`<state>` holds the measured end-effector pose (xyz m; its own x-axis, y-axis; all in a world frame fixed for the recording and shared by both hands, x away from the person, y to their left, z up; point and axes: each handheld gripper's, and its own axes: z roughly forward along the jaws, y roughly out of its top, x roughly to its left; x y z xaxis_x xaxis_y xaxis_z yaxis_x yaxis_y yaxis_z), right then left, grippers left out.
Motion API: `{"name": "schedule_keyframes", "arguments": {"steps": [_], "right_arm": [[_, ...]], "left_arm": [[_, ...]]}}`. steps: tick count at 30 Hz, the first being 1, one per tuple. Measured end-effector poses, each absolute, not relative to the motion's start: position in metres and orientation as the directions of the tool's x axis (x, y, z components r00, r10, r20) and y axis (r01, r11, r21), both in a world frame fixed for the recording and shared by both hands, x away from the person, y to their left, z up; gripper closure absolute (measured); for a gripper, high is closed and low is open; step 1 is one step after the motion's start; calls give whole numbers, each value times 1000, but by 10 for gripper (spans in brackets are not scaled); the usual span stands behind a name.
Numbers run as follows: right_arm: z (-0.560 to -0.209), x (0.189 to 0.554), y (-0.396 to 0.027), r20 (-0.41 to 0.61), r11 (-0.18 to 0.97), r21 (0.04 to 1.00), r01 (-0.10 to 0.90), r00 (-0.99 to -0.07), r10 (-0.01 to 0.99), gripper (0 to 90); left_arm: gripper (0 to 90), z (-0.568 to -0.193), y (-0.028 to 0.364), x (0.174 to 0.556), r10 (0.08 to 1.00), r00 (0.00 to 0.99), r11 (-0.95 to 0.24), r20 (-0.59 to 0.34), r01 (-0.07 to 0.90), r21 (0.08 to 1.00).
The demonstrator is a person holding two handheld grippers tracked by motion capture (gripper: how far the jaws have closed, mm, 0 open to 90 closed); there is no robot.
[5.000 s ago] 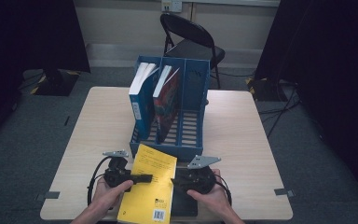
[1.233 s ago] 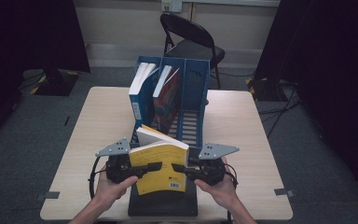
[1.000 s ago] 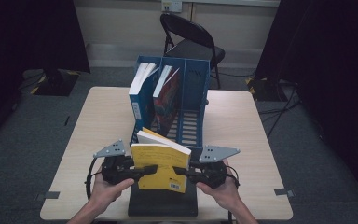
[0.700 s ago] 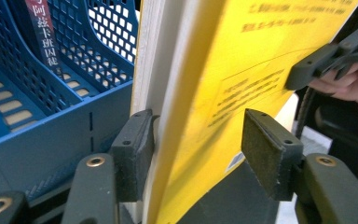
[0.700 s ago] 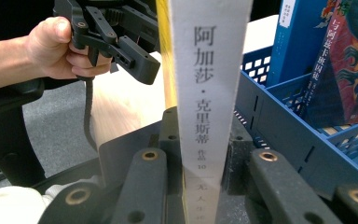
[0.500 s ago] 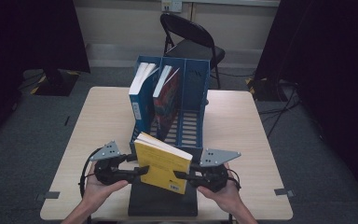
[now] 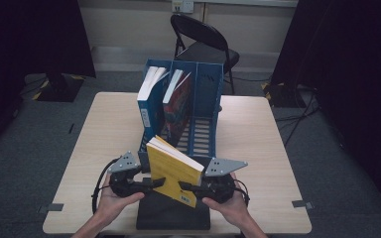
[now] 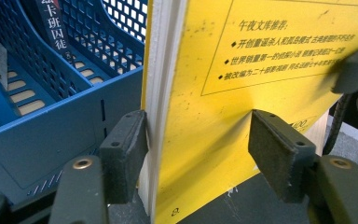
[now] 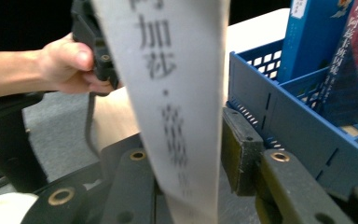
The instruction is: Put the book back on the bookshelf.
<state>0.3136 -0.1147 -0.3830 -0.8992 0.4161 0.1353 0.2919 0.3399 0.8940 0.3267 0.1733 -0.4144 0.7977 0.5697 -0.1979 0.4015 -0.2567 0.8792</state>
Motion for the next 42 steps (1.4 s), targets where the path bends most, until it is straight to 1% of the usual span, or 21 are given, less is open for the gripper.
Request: {"name": "schedule_keyframes", "arguments": {"steps": [5, 12, 13, 14, 16, 18, 21, 24, 27, 28, 29, 31, 33, 36, 37, 42], "right_arm": [[-382, 314, -108, 137, 297, 912, 284, -892, 432, 675], [-383, 317, -100, 147, 251, 927, 277, -886, 439, 651], [-383, 317, -100, 146, 248, 928, 279, -883, 446, 657], [-383, 317, -101, 150, 245, 927, 283, -880, 450, 688], [-383, 316, -100, 131, 257, 929, 266, -886, 445, 731], [-382, 315, -100, 120, 266, 928, 261, -885, 451, 747], [-381, 317, -101, 126, 269, 925, 269, -884, 450, 753], [-380, 318, -101, 129, 272, 923, 274, -883, 451, 754], [-378, 319, -102, 129, 279, 919, 277, -882, 453, 755], [-378, 319, -103, 126, 282, 918, 277, -881, 455, 756], [-378, 319, -106, 125, 282, 918, 279, -878, 462, 756], [-378, 318, -108, 129, 278, 918, 283, -876, 466, 756], [-379, 319, -113, 139, 268, 918, 292, -870, 473, 756], [-379, 319, -118, 151, 258, 916, 306, -860, 487, 756], [-380, 320, -119, 154, 255, 916, 310, -859, 489, 757], [-379, 320, -119, 153, 259, 915, 309, -861, 486, 757]], "left_arm": [[413, -415, 178, 326, 560, 799, -244, -218, 411, 879], [421, -415, 178, 325, 567, 793, -240, -223, 417, 876], [421, -414, 178, 325, 565, 790, -235, -237, 430, 872], [421, -414, 179, 325, 563, 790, -234, -243, 434, 870], [426, -415, 179, 324, 566, 792, -238, -230, 424, 874], [423, -415, 178, 324, 567, 793, -247, -223, 421, 873], [387, -418, 177, 324, 567, 791, -258, -231, 437, 862], [371, -421, 177, 323, 568, 794, -293, -217, 442, 848], [366, -423, 180, 321, 590, 785, -325, -192, 448, 833], [352, -423, 182, 321, 605, 773, -327, -192, 461, 825], [314, -423, 184, 319, 619, 762, -323, -190, 467, 823], [305, -424, 189, 317, 627, 754, -317, -198, 478, 819], [243, -427, 193, 316, 633, 749, -326, -198, 489, 809], [203, -433, 200, 315, 642, 734, -308, -221, 511, 803], [185, -433, 203, 315, 645, 738, -324, -198, 499, 804], [184, -436, 210, 316, 665, 717, -302, -208, 513, 803]]}}
